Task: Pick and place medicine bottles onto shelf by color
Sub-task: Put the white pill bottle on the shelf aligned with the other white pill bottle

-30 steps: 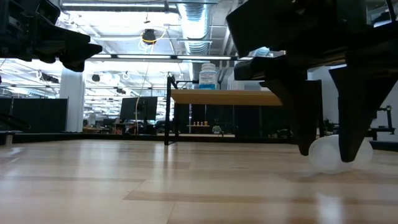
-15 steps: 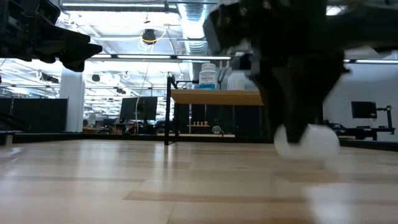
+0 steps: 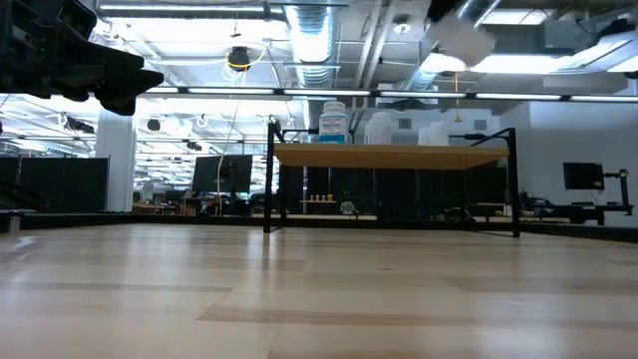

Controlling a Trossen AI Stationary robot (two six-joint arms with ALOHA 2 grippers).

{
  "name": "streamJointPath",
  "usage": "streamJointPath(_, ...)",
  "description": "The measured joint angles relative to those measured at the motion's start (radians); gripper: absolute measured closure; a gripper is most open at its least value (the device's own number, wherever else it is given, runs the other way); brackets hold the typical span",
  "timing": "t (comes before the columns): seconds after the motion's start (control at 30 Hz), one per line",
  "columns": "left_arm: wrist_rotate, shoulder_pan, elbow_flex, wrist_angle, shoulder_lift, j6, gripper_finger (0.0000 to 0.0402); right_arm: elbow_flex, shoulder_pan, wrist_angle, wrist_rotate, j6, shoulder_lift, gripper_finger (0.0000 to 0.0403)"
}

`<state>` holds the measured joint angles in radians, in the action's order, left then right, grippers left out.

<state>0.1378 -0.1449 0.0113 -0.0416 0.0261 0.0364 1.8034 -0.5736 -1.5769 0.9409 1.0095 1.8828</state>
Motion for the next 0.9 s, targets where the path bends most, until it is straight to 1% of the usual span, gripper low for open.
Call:
streamJointPath(0.1,0.0,0.0,0.0,0.0,0.0,0.0,0.0207,-0.069,0.001,0.035,0.09,0.045,-0.111,0.0282)
streamJointPath(0.17,0.0,0.0,0.0,-0.001,0.0,0.0,0.0207,-0.121,0.021,0.005,0.122,0.142,-0.182,0.0282)
streamJointPath(0.4,0.0,0.0,0.0,-0.001,0.0,-0.008,0.0207,-0.414,0.114,0.031,0.224,0.363,-0.445,0.028)
streamJointPath(0.5,0.0,0.0,0.0,0.0,0.0,-0.005,0.0207,-0.538,0.166,0.104,0.305,0.424,-0.526,0.028)
streamJointPath(0.67,0.001,0.0,0.0,0.0,0.0,-0.005,0.0207,-0.689,0.265,0.274,0.414,0.433,-0.598,0.028)
streamJointPath(0.8,0.001,0.0,0.0,-0.001,0.0,-0.004,0.0207,-0.758,0.361,0.378,0.429,0.434,-0.606,0.028)
streamJointPath(0.9,0.001,0.0,0.0,0.0,0.0,-0.004,0.0207,-0.78,0.431,0.468,0.429,0.429,-0.594,0.028)
